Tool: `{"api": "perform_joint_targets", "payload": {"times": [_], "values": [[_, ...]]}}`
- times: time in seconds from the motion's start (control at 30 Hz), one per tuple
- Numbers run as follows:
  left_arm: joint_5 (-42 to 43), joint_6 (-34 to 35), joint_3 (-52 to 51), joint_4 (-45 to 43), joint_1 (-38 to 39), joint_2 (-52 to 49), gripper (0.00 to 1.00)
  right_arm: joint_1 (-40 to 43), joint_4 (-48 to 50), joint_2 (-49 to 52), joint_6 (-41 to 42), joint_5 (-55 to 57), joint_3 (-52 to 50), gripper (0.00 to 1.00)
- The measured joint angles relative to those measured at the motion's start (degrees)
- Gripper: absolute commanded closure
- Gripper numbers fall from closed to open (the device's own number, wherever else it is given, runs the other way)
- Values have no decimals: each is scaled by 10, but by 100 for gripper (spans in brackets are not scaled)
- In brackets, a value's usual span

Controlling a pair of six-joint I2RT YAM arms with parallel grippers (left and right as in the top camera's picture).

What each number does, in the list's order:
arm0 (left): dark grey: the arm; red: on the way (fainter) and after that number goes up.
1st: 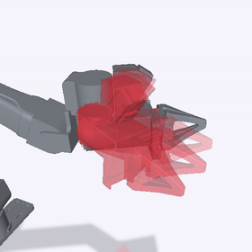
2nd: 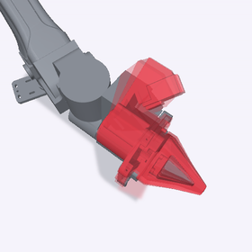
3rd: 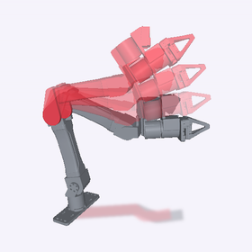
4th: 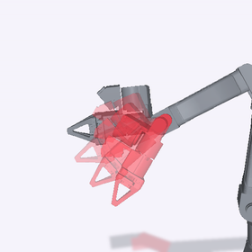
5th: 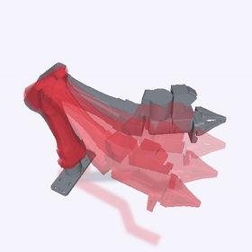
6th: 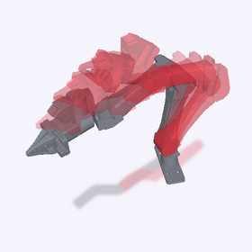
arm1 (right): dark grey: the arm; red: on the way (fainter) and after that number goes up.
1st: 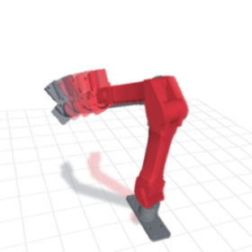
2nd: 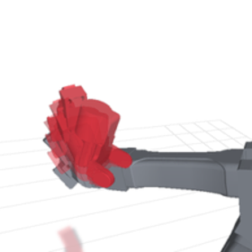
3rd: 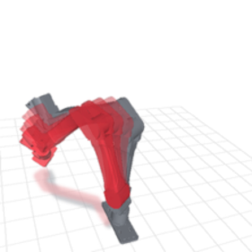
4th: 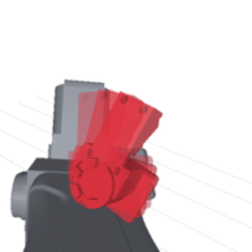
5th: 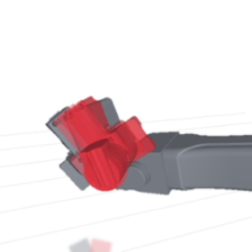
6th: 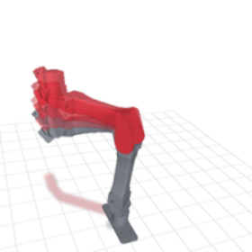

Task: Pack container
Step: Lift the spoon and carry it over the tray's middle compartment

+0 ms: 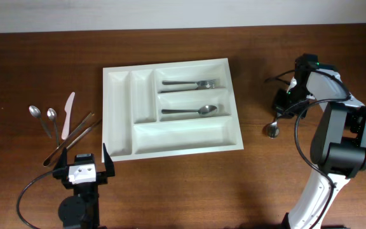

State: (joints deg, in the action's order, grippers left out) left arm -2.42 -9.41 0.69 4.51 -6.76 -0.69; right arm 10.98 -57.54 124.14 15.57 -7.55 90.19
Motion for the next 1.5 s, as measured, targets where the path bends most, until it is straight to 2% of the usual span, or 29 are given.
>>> {"api": "perform_joint_targets", "payload": {"times": [0.87, 1.17, 1.5], "values": [[0, 0, 0, 0, 0, 0, 1, 0, -93, 7, -85, -3, 179, 96], [0, 0, 0, 0, 0, 0, 1, -20, -92, 7, -18, -51, 196, 96], [0, 0, 0, 0, 0, 0, 1, -128, -73, 7, 103, -65, 196, 96]]}}
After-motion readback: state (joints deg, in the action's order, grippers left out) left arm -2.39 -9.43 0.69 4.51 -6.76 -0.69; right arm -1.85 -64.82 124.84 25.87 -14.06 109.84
